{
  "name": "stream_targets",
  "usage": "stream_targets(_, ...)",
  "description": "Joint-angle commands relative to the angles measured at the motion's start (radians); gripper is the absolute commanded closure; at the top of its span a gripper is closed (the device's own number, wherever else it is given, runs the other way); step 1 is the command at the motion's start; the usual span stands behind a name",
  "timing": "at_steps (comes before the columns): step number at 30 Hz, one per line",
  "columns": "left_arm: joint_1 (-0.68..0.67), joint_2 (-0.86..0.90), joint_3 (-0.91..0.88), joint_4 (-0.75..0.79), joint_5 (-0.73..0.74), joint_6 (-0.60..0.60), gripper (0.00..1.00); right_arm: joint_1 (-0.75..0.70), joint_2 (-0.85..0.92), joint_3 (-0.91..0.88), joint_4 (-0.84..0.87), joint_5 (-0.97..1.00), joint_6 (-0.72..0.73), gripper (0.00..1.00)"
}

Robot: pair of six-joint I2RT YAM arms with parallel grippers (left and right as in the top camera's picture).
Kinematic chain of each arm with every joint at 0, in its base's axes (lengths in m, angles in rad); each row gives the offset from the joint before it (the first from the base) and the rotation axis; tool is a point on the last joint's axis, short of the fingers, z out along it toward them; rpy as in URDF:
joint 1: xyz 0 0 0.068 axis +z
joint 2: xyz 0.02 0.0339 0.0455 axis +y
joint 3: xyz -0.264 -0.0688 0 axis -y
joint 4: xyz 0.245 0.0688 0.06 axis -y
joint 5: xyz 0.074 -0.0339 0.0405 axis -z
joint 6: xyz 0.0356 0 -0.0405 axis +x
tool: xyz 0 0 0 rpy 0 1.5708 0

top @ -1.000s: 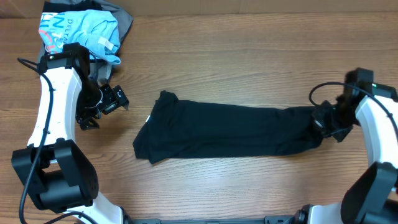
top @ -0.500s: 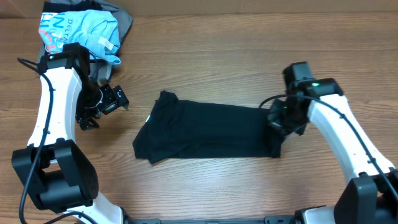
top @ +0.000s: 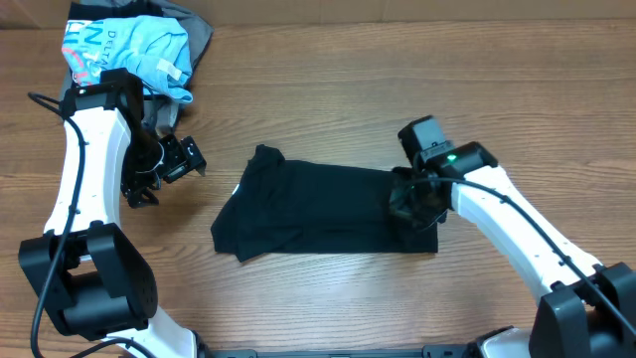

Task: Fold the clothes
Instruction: 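Fold the strip's right end leftward over the middle with the right gripper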

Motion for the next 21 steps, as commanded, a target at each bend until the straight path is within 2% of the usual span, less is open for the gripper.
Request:
stream_targets(1, -0.009, 0.004, -0.007, -0.004, 0.008, 0.023, 0.00, 0.037, -0.019, -0.021, 0.018, -0.021, 0.027, 0.82)
stream_targets(4, -0.009, 0.004, -0.007, -0.004, 0.008, 0.023, 0.00, 0.049, -0.019, -0.025, 0.026, -0.037, 0.036, 0.53)
stream_targets(6, -0.009, 0.004, -0.007, -0.004, 0.008, 0.023, 0.00, 0.049, -0.019, -0.023, 0.034, -0.057, 0.036, 0.41)
stream_targets(13, -0.009, 0.004, -0.007, -0.003, 0.008, 0.023, 0.00, 0.021, -0.020, 0.071, -0.035, -0.059, -0.013, 0.38)
stream_targets(17, -0.009, 0.004, -0.007, -0.003, 0.008, 0.023, 0.00, -0.014, -0.020, 0.152, -0.095, -0.051, -0.048, 0.28)
stream_targets(19, -0.009, 0.004, -0.007, -0.004, 0.008, 0.023, 0.00, -0.027, -0.019, 0.153, -0.087, -0.038, -0.048, 0.30)
stream_targets(20, -0.009, 0.004, -0.007, -0.004, 0.008, 0.023, 0.00, -0.032, -0.018, 0.152, -0.080, -0.032, -0.048, 0.34)
stream_targets(21, -0.009, 0.004, -0.007, -0.004, 0.008, 0.023, 0.00, -0.038, -0.016, 0.152, -0.072, -0.032, -0.049, 0.43)
